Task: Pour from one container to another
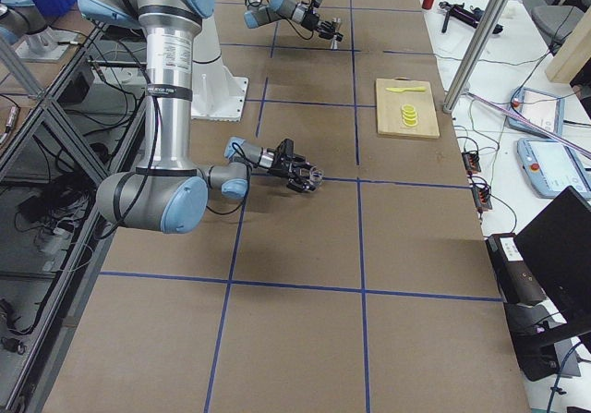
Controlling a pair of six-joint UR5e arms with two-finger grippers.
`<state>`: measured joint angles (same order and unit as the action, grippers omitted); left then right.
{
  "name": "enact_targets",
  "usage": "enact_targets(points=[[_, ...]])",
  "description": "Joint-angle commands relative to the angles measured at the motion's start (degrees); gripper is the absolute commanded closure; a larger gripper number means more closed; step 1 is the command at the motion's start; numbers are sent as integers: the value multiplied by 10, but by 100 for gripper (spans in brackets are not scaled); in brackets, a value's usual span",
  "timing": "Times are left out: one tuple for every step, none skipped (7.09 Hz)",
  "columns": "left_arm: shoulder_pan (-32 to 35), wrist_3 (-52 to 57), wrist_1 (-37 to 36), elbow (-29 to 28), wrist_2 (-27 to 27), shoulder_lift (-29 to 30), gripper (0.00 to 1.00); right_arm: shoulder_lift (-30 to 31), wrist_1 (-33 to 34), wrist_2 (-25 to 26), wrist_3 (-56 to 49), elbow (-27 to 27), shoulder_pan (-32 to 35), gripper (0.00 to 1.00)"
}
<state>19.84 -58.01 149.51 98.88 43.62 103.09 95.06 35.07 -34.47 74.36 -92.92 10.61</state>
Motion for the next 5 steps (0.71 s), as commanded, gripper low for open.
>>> enact_targets(points=[[-1,0,0,-3,0,1,100,-4,0,-2,-4,1,6,11],[-1,0,0,-3,0,1,100,-7,1,-2,-4,1,8,14],[-1,0,0,-3,0,1,100,-7,1,-4,-5,1,12,14],[-1,0,0,-3,0,1,100,-10,2,-5,-12,2,17,14],[-1,0,0,-3,0,1,100,-15,1,-5,-18,2,18,13]])
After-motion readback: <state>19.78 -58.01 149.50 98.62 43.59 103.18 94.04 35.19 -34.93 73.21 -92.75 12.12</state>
